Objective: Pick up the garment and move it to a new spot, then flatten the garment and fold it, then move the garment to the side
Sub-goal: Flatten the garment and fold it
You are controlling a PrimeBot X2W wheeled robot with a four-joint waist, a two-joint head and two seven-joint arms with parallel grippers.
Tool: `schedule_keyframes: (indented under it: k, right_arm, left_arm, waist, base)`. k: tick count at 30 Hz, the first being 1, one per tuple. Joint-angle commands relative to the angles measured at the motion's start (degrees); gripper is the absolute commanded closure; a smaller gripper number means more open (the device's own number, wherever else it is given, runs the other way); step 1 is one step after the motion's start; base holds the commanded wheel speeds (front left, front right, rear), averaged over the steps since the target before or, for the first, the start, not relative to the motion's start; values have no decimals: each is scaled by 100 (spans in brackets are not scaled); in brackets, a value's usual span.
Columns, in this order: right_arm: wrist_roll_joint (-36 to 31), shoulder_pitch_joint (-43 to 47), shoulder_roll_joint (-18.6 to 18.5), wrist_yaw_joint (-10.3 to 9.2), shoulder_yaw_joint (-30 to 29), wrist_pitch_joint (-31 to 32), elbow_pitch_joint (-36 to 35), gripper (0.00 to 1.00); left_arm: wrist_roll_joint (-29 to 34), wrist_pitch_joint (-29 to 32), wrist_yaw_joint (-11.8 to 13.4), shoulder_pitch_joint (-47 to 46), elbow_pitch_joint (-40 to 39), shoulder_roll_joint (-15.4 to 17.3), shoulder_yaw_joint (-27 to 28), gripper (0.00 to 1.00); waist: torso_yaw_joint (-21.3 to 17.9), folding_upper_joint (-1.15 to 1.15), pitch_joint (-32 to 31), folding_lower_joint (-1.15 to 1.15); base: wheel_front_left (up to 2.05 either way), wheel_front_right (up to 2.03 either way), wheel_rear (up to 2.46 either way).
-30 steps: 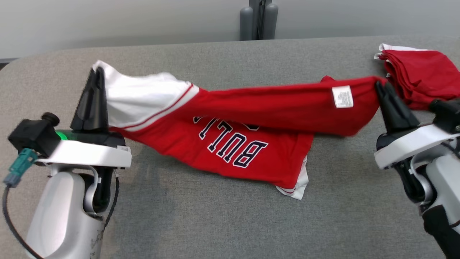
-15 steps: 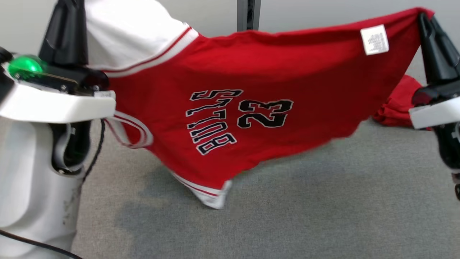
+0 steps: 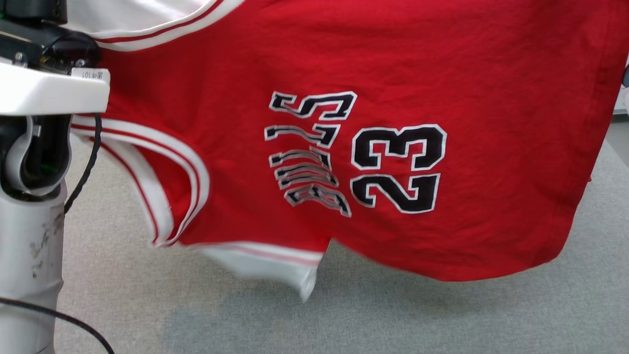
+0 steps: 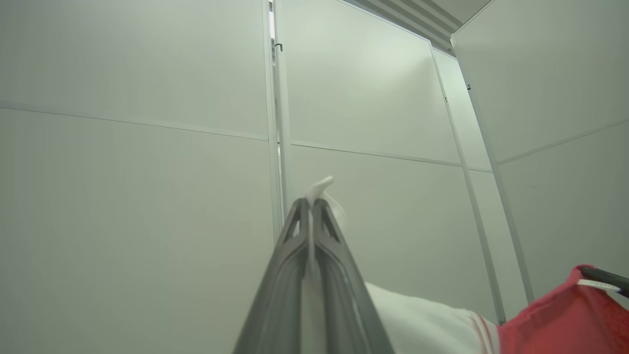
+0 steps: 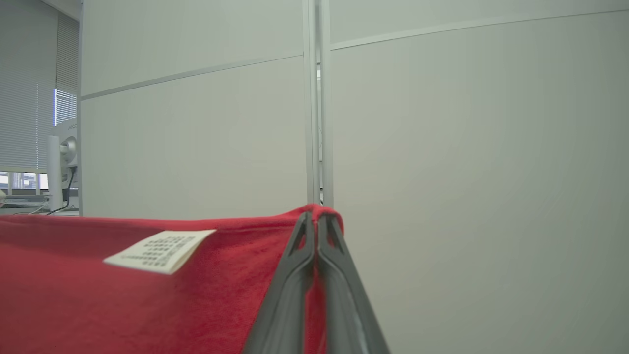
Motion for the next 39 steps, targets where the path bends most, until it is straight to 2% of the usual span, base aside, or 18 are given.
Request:
schedule_keyframes:
  k: [1, 8, 9, 15, 20, 22, 25, 28, 34, 39]
  right_arm:
    - [82, -82, -21, 0, 53, 127, 68, 100]
    - [-36, -773, 182, 1, 580, 370, 730, 100]
    - [-134, -1142, 302, 0, 804, 318, 1046, 100]
    - [-533, -2591, 732, 0, 1419, -153, 2290, 100]
    - [-944, -3680, 1046, 0, 1784, -682, 3165, 100]
    - [-1163, -4176, 1164, 0, 1943, -902, 3549, 100]
    - [-1529, -4892, 1243, 0, 1920, -1063, 3966, 100]
    - [-1960, -5325, 1190, 0, 1495, -1076, 3719, 100]
    - [-2434, -4913, 1212, 0, 998, -1076, 3673, 100]
    - [-2416, -3983, 1289, 0, 983, -1079, 3487, 100]
  left_arm:
    - [-69, 36, -24, -135, 119, 8, -21, 100]
    - [346, -208, -23, -999, 1209, 152, -455, 100]
    - [527, -410, -21, -1428, 1680, 176, -640, 100]
    - [1335, -1096, -2, -2994, 3164, 256, -1032, 100]
    - [1874, -1261, 207, -4069, 3854, 204, -1103, 100]
    - [2085, -1269, 349, -4516, 3760, 131, -994, 100]
    - [2452, -1266, 430, -4905, 3371, 95, -872, 100]
    - [2622, -1261, 381, -5197, 2836, -14, -697, 100]
    - [2661, -1260, 89, -4676, 2275, -206, -610, 100]
    - [2527, -1263, -16, -3635, 1740, -251, -607, 100]
  waist:
    - [20, 0, 39, 0]
    - [99, 0, 531, 0]
    - [119, 0, 780, 0]
    - [138, 0, 1757, 0]
    - [120, 0, 2515, 0]
    - [114, 0, 2838, 0]
    - [118, 0, 3270, 0]
    - [198, 0, 3764, 0]
    - [404, 0, 4385, 0]
    - [413, 0, 4385, 0]
  base:
    - [0, 0, 0]
    - [0, 0, 0]
    - [0, 0, 0]
    - [0, 0, 0]
    - [0, 0, 0]
    - [0, 0, 0]
    - [0, 0, 0]
    - [0, 0, 0]
    - [0, 0, 0]
    - [0, 0, 0]
